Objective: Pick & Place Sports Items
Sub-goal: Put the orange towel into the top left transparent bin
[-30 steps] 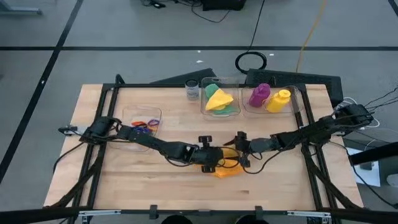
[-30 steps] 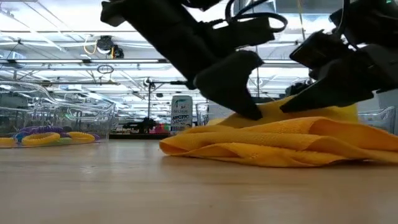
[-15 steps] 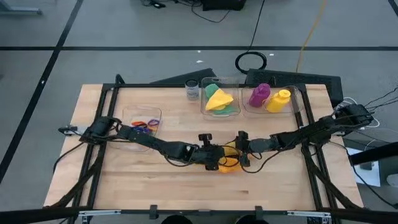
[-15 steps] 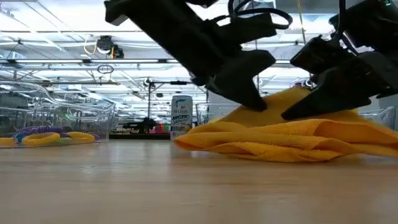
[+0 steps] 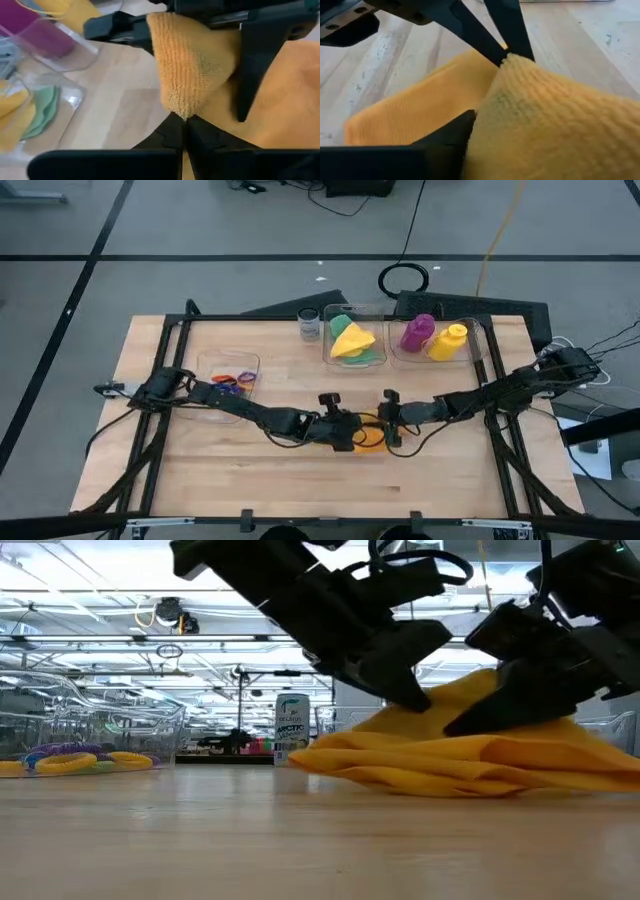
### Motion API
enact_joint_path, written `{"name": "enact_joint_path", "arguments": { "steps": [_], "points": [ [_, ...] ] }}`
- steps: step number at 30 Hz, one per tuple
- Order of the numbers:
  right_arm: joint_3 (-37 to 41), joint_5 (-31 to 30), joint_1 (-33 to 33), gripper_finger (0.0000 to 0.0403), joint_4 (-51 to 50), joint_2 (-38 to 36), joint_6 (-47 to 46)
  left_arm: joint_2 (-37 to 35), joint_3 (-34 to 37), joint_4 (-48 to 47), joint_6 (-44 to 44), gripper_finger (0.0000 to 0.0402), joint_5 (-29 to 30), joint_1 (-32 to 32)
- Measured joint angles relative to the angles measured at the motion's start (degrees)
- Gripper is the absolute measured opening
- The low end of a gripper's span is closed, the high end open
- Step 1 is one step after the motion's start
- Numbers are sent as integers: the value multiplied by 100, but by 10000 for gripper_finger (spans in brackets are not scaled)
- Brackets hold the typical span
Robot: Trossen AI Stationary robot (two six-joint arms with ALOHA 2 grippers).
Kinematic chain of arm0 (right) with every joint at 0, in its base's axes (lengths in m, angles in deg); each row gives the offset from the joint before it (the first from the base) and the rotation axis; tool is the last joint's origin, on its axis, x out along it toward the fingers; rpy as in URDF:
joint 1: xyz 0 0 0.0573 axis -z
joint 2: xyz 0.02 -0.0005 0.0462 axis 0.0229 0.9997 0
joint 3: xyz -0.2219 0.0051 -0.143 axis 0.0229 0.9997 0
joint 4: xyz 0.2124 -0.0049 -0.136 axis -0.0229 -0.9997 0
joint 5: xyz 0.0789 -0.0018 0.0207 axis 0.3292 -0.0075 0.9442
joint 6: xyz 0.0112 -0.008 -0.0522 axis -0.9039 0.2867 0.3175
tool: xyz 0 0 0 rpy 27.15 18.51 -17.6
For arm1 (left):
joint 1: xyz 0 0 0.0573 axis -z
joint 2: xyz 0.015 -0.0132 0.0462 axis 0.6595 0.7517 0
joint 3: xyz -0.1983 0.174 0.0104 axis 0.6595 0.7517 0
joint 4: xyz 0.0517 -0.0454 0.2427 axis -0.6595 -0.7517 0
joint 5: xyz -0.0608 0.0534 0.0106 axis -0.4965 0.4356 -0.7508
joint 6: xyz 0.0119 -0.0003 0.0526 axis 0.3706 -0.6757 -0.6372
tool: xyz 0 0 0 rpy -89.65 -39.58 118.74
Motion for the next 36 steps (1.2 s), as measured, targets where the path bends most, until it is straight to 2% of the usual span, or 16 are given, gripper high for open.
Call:
{"name": "enact_joint_path", "arguments": {
  "steps": [9, 12, 17, 23, 29, 36],
  "points": [
    [0, -2, 8, 1, -169, 0, 177, -53, 0, 95, -133, 9, 61, 0],
    [0, -4, 6, 9, -150, 0, 253, -120, 0, 170, -146, 17, -68, -8],
    [0, 13, 4, 6, -182, 0, 260, -241, 0, 342, -14, 40, -1012, -154],
    [0, 13, 4, 3, -171, 2, 262, -245, -2, 363, 169, 109, -1898, -370],
    [0, 9, 4, 0, -142, 2, 263, -451, -3, 303, 12, 176, -1950, -419],
    [0, 7, 4, 0, -43, 2, 262, -1144, -7, -444, -65, 211, -1450, -354]
  ]
}}
